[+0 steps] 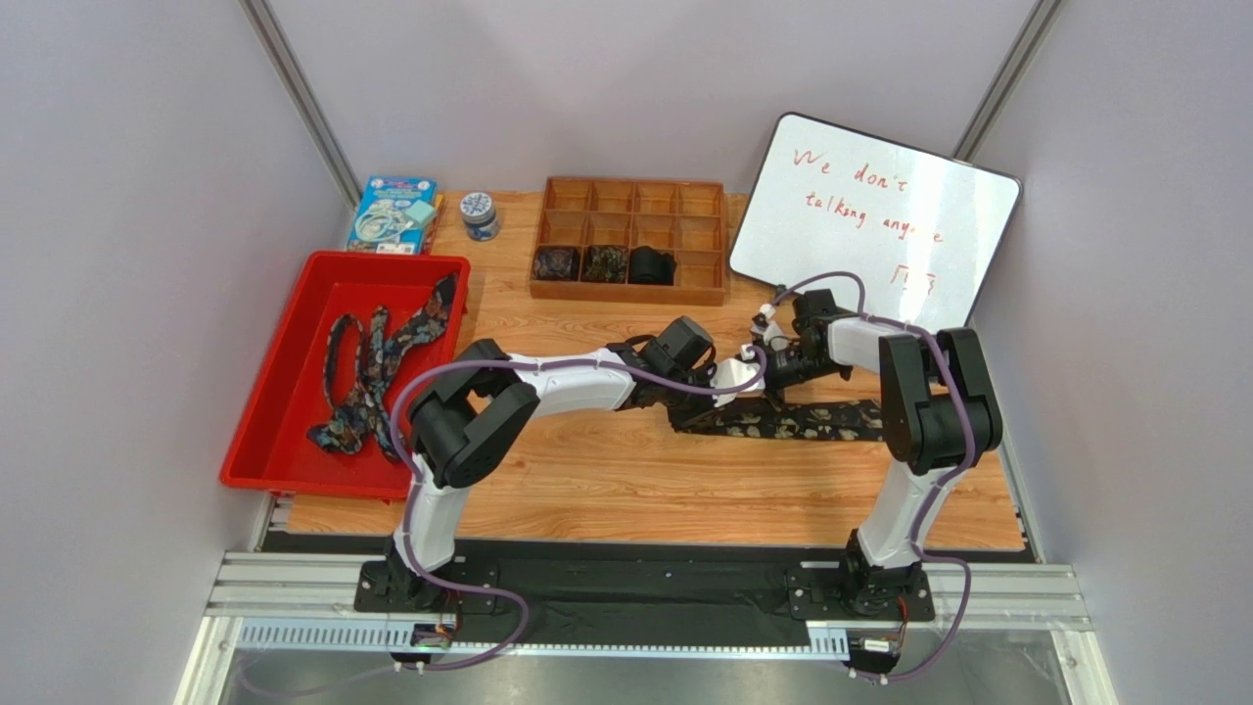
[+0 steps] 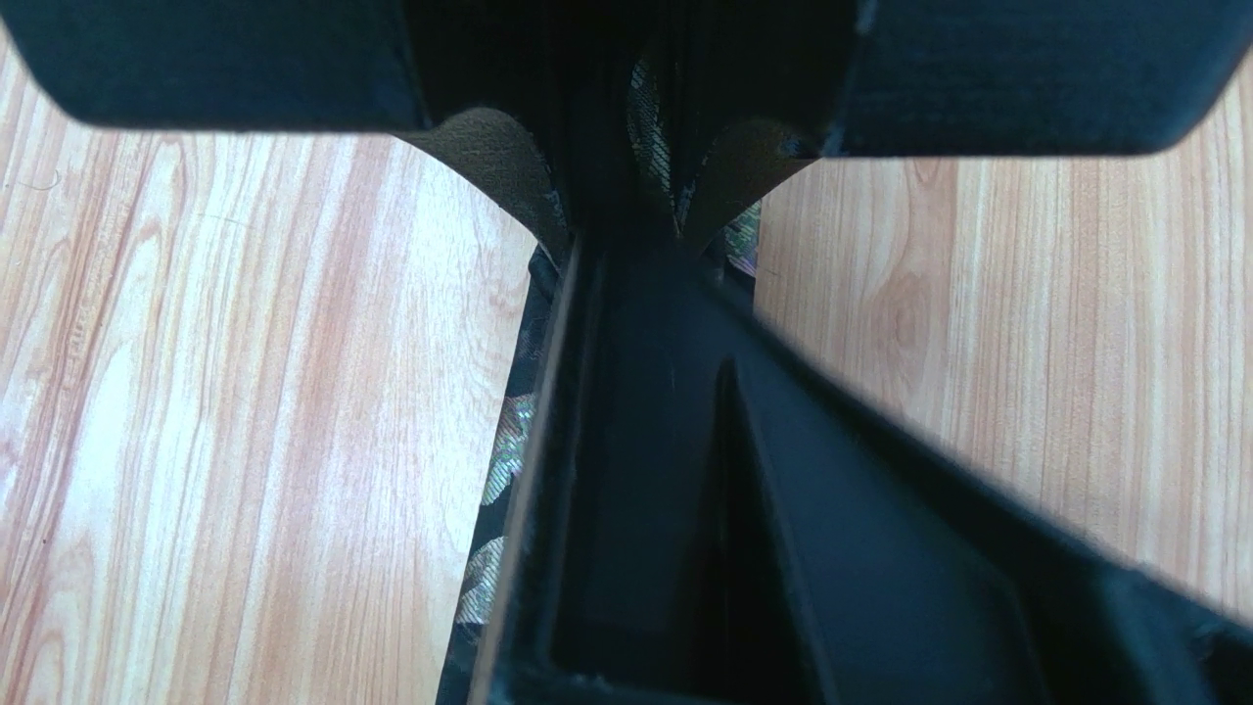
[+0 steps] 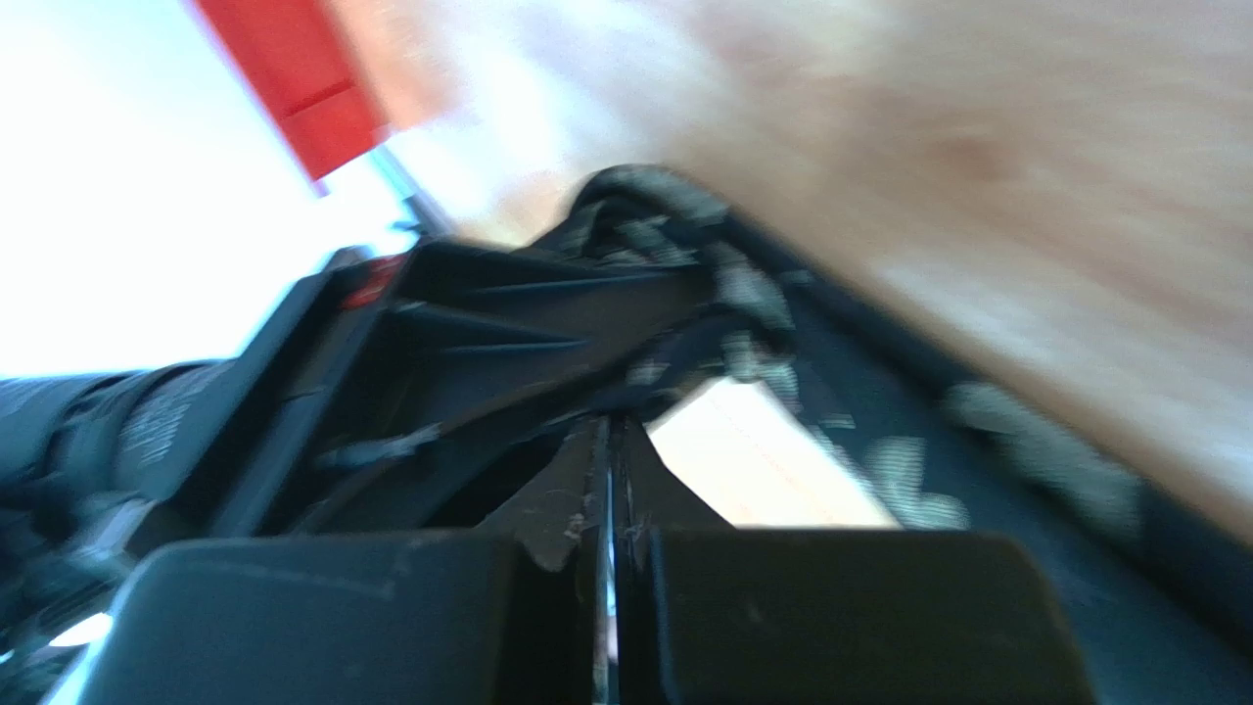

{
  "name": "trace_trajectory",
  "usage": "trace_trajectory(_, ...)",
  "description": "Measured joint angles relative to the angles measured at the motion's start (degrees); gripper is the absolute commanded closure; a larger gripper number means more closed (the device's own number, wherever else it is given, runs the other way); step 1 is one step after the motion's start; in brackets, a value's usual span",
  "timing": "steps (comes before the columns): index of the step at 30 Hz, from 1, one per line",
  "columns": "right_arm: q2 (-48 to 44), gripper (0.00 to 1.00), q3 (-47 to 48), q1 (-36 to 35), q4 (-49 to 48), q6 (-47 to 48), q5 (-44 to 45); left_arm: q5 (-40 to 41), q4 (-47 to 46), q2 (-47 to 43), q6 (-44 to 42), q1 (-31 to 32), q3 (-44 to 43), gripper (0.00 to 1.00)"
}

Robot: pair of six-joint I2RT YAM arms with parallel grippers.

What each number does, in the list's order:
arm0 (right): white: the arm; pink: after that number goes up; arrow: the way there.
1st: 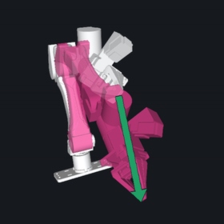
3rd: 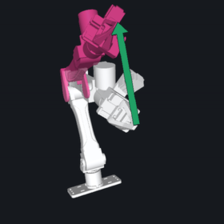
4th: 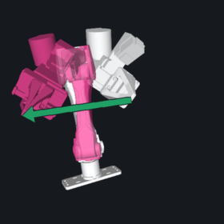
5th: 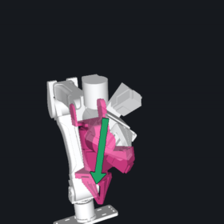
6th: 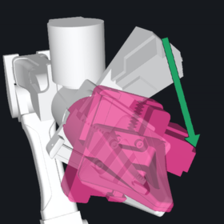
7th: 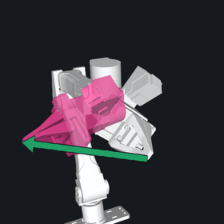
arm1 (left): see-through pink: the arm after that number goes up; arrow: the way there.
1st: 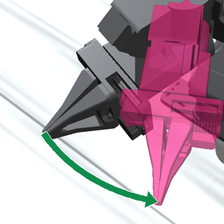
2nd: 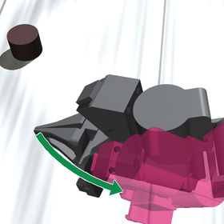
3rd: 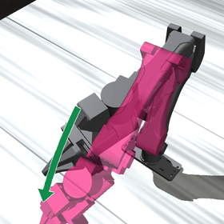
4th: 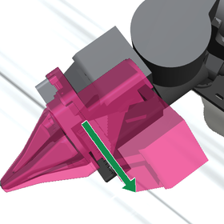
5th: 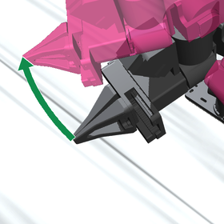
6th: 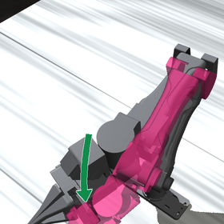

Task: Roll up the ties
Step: Roll the tie at the center of the board.

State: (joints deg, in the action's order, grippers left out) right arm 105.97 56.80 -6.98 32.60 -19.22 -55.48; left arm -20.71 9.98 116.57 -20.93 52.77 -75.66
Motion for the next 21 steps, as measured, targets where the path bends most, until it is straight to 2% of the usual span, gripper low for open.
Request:
trace_trajectory(6, 0.15, 1.0, -0.17, 1.49, 0.63, 2.86, 13.7, -0.24, -0.02, -0.04, -0.02, -0.11, 0.02, 0.82)
trace_trajectory(13, 0.15, 0.99, 0.26, 1.99, 1.38, 3.21, 14.86, -0.59, -0.07, -0.04, -0.31, -0.13, 0.02, 0.87)
trace_trajectory(15, 0.26, 0.86, 0.26, 2.21, 1.05, 3.15, 12.92, -0.83, -0.07, -0.04, -0.42, -0.22, 0.02, 0.88)
trace_trajectory(20, 0.39, 0.66, 0.04, 2.36, -2.21, 1.22, 6.67, -1.6, -0.02, -0.02, -0.42, -0.39, 0.02, 0.91)
trace_trajectory(21, 0.39, 0.58, -0.26, 2.36, -3.04, 0.9, 5.57, -1.79, 0.02, -0.02, -0.42, -0.39, 0.02, 0.92)
